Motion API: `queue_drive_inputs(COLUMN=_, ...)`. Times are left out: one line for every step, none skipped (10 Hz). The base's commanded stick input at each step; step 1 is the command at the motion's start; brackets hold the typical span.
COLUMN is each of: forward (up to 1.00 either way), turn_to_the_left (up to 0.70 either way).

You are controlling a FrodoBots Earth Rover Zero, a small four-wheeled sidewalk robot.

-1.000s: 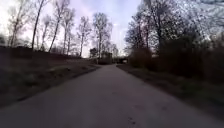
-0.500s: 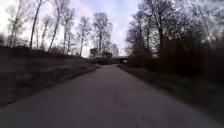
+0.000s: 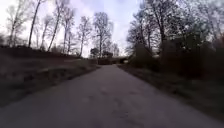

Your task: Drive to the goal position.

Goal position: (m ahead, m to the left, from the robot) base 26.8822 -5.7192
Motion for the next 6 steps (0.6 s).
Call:
queue_drive_inputs(forward=1.00, turn_to_the_left=0.01)
queue_drive_inputs(forward=1.00, turn_to_the_left=0.01)
queue_drive_inputs(forward=1.00, turn_to_the_left=0.01)
queue_drive_inputs(forward=1.00, turn_to_the_left=0.01)
queue_drive_inputs(forward=1.00, turn_to_the_left=0.01)
queue_drive_inputs(forward=1.00, turn_to_the_left=0.01)
